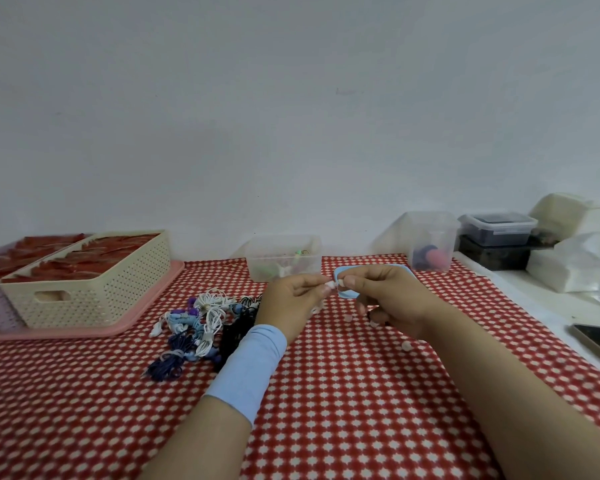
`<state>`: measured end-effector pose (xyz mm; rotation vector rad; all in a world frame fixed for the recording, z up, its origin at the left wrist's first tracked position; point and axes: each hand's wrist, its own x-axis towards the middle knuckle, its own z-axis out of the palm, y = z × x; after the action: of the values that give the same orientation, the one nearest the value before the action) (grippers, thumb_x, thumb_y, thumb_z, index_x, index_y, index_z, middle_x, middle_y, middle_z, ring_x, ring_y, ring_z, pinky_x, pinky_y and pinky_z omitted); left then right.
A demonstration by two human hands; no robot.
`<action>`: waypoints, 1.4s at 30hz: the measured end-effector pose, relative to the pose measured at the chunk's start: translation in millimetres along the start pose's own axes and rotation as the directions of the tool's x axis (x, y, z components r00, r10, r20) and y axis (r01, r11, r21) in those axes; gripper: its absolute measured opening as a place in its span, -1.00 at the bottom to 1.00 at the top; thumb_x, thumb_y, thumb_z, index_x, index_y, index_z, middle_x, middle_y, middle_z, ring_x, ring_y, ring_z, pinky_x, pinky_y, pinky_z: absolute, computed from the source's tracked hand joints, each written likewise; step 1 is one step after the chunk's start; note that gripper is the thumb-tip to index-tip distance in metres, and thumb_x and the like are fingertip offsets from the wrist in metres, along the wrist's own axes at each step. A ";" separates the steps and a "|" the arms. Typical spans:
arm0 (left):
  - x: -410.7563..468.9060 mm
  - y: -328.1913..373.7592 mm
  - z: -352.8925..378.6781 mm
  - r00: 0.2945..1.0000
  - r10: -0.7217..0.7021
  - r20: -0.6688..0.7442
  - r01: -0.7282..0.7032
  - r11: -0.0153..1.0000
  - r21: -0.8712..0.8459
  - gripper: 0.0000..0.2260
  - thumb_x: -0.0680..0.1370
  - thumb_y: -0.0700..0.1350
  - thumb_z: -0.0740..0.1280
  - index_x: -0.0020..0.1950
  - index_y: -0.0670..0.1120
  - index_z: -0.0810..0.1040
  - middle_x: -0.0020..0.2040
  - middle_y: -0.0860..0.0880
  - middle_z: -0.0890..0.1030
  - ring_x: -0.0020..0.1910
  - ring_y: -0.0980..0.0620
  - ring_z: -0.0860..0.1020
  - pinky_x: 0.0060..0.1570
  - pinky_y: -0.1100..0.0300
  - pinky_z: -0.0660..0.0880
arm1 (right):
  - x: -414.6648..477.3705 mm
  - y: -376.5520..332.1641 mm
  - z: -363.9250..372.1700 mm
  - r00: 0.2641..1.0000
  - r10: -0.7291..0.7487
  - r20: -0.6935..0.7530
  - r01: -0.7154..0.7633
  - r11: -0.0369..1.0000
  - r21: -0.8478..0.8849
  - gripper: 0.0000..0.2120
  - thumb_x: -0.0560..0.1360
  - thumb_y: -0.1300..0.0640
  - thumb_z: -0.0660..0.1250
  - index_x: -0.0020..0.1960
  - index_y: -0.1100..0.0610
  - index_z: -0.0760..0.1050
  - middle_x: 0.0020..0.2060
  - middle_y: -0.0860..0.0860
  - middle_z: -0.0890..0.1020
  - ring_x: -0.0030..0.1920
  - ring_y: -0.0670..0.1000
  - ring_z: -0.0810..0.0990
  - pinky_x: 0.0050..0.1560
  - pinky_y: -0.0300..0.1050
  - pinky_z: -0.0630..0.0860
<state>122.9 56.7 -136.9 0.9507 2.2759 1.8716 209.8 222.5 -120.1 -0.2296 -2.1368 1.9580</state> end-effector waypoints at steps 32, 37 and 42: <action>-2.9 -4.3 -1.6 0.967 -0.111 0.230 0.151 0.974 -0.166 -0.88 0.55 -0.17 0.40 0.04 -0.08 0.71 -0.19 -0.01 0.71 -0.23 0.06 0.51 -0.06 0.14 0.53 | -0.4 1.1 -2.4 0.980 0.143 0.141 -0.152 0.987 0.054 -0.71 0.44 0.10 0.44 0.09 0.23 0.68 -0.05 0.14 0.70 -0.38 -0.05 0.54 -0.54 -0.29 0.30; -1.9 -4.9 0.6 0.966 -0.110 0.236 0.163 0.963 -0.216 -0.90 0.54 -0.17 0.42 -0.01 -0.05 0.72 -0.19 -0.02 0.71 -0.20 -0.01 0.49 -0.03 0.08 0.50 | -2.9 0.0 -4.4 0.980 0.132 0.152 -0.147 0.985 0.092 -0.67 0.39 0.10 0.43 0.10 0.25 0.67 -0.05 0.15 0.70 -0.37 -0.04 0.58 -0.55 -0.29 0.35; -1.4 -5.9 0.1 0.959 -0.128 0.251 0.180 0.964 -0.195 -0.91 0.53 -0.16 0.42 -0.05 -0.02 0.72 -0.19 0.00 0.72 -0.20 0.05 0.53 -0.01 0.10 0.53 | -1.6 1.8 -3.7 0.980 0.153 0.129 -0.163 0.984 0.070 -0.72 0.43 0.12 0.43 0.07 0.25 0.67 -0.05 0.17 0.70 -0.37 -0.02 0.59 -0.55 -0.27 0.37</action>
<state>121.6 55.7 -142.8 0.8816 1.9067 1.7876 212.2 225.8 -121.7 -0.2790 -2.1689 2.1966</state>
